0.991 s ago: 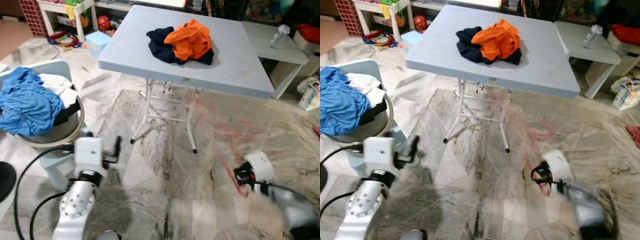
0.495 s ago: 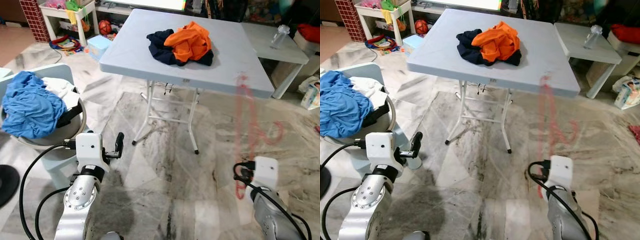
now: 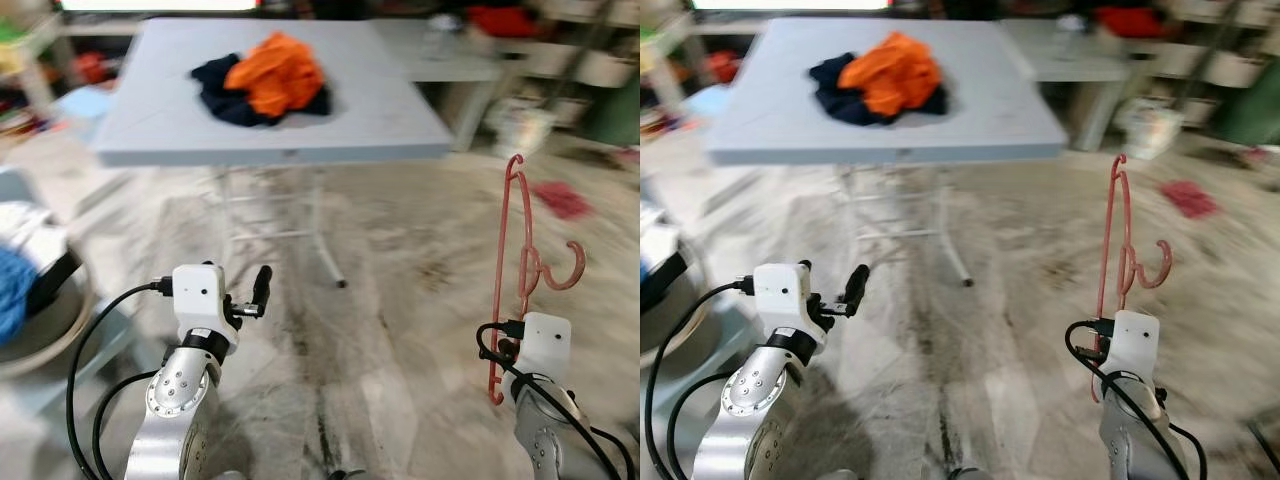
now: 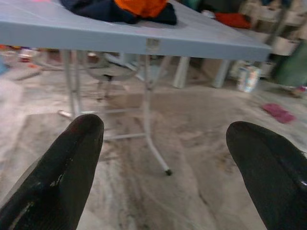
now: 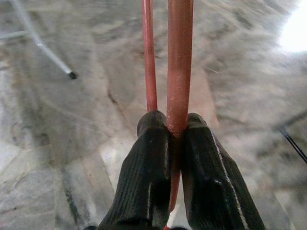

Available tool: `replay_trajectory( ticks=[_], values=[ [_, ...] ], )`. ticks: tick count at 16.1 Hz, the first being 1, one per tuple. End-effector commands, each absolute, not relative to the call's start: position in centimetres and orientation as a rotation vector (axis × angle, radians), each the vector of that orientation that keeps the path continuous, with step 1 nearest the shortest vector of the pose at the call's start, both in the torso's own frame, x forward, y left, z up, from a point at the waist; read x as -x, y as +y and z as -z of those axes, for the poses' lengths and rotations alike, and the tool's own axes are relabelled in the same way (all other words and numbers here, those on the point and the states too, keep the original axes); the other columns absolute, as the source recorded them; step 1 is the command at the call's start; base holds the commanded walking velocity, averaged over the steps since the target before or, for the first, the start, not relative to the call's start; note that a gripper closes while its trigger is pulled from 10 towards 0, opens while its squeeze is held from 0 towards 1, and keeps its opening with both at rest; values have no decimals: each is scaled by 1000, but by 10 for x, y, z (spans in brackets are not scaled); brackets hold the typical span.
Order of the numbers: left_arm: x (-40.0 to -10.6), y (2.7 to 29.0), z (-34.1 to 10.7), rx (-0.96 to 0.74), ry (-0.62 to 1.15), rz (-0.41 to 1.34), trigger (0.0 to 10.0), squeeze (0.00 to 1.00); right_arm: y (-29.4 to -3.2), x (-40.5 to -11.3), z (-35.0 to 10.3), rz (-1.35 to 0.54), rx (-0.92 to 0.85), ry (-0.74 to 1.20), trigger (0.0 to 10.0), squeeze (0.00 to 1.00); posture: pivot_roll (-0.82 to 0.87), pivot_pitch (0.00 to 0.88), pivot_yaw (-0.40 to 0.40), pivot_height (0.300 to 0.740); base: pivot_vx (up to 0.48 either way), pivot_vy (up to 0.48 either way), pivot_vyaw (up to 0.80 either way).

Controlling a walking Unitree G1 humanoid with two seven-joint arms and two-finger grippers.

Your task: Hang hanger

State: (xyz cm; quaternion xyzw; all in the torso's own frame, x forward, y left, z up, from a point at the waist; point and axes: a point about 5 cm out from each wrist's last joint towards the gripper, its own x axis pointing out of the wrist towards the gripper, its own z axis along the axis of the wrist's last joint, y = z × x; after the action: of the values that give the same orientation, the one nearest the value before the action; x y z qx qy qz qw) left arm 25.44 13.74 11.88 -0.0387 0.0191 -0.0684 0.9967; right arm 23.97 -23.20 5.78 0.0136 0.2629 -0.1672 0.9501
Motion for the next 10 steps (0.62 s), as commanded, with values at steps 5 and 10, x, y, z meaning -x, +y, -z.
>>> replay_trajectory(
  ticks=[5,10],
  values=[
    [-255,137,-114,100,81,151,10000,0,-232,-243,-68,354,-8,507,10000,0,31,97,-89,740,0,433,-160],
    [-254,135,-117,106,65,197,10000,0,-231,-244,-69,362,-3,501,10000,0,30,93,-84,740,274,304,0]
  ],
)
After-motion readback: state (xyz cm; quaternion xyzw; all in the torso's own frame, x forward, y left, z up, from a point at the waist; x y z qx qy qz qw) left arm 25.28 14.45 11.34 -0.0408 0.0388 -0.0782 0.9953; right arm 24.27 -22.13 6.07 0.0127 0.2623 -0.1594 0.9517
